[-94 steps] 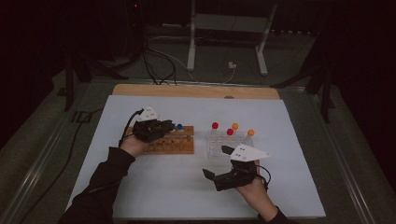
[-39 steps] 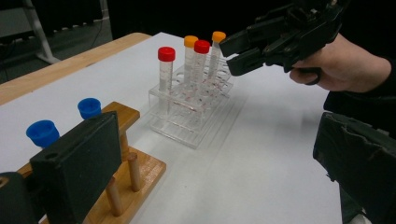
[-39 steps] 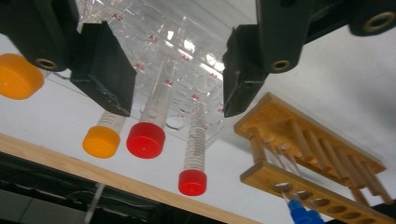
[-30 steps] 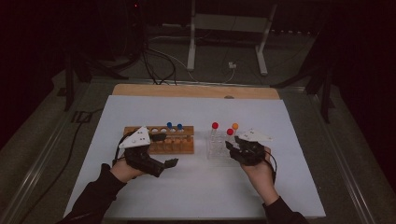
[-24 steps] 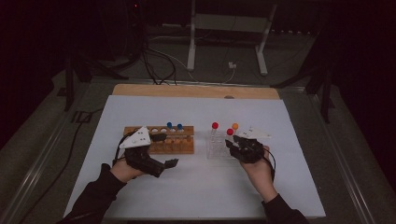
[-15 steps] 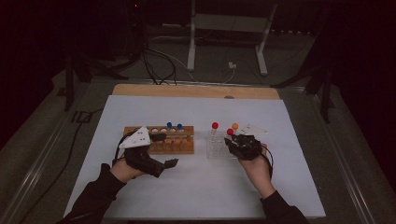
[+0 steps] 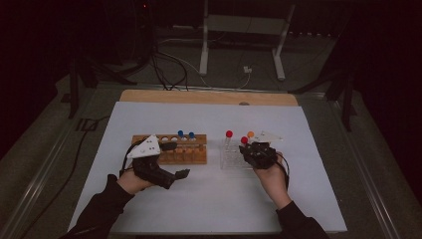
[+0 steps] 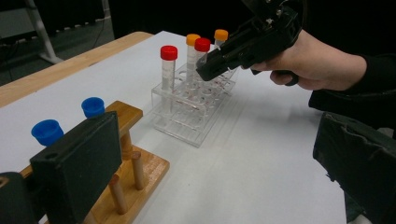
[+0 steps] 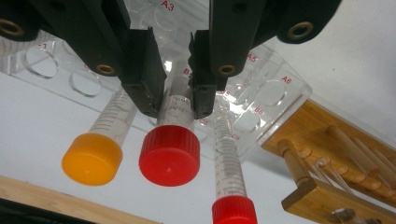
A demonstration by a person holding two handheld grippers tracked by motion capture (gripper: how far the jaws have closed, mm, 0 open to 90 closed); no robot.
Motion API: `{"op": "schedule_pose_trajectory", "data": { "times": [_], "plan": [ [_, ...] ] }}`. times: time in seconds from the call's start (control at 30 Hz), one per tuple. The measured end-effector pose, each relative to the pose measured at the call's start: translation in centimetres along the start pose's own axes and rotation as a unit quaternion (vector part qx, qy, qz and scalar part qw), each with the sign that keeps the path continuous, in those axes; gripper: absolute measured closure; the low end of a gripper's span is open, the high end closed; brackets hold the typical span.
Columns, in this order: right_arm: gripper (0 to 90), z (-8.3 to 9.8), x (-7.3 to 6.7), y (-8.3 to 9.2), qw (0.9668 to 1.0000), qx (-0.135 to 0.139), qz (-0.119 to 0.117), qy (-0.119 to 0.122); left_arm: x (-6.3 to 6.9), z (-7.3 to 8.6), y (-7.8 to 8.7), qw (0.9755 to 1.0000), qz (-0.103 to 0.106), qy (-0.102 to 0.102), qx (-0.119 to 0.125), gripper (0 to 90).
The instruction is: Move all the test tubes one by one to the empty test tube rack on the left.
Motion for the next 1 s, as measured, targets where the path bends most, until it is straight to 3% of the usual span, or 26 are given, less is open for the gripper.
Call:
{"op": "schedule_pose_trajectory", "data": {
  "times": [0.67,1.0],
  "plan": [
    [75.2,-2.1,0.1,3.3,0.9982,0.058,0.002,0.012,-0.1,-0.1,0.1,1.0,-0.001,-0.001,0.0,2.1],
    [75.2,-3.6,-0.9,5.8,0.9956,0.091,-0.015,0.02,0.0,-0.2,0.1,1.0,0.0,-0.001,-0.001,2.1]
  ]
}}
Point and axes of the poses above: each handheld gripper's, and its own axes: y roughly backward along the jaws, z roughly out of its underside, x roughly to its right, the point moved 3 cm from there along -y, roughly forward along the jaws, and after that the axes turned 4 degrees about x, right-handed, at the moved point
